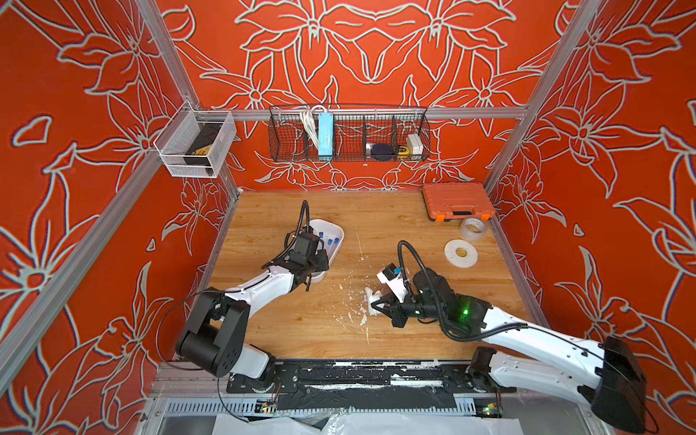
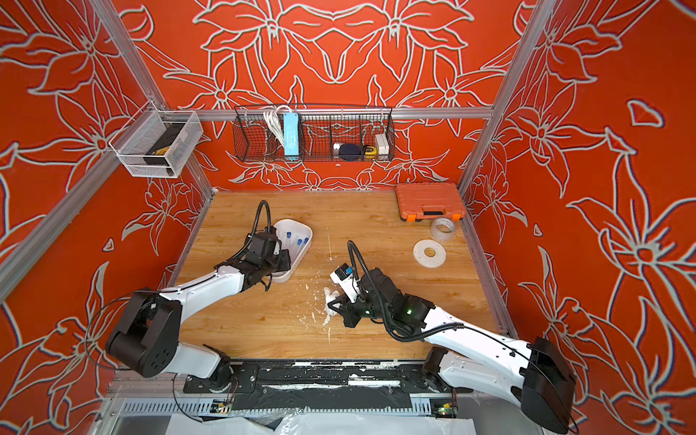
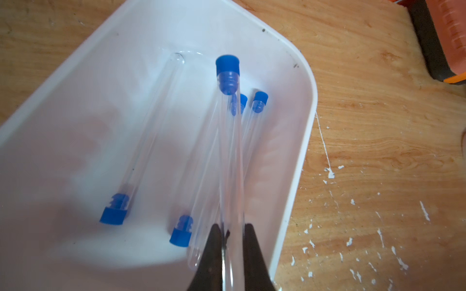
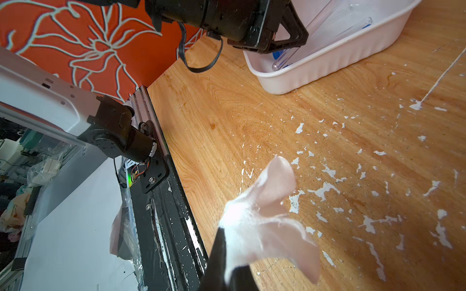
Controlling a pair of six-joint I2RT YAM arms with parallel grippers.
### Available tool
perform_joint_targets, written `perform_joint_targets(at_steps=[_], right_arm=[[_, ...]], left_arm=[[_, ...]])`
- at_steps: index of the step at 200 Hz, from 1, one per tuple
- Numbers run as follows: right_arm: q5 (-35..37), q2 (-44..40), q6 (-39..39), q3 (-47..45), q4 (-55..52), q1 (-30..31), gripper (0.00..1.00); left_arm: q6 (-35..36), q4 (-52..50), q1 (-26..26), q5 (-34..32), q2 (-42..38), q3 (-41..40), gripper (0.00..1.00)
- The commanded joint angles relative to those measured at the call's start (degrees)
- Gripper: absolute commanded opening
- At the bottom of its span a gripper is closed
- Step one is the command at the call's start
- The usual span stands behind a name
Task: Wipe the exteriors of test tubes
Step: Place the test tube in the storage box.
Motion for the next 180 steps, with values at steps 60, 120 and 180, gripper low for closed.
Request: perform_joint_targets(at_steps=[60,120,180], right_arm=[[1.48,-1.69,-0.13,-1.13,-1.12,-0.8,0.0],[2.54,-0.28,0.26,-1.48,-1.83,-1.69,0.0],[-0.47,5.85,2.72,-0.65,2.91,-4.43,0.0]], left_arm=[[4.04,-2.21,2.19,3.18,9.75,5.18,0.05],[2.67,-6.22,2.11,1.2,3.29,7.17,0.68],[-2.08,-11.36,-4.51,8.32,-14.14,6.24,0.86]])
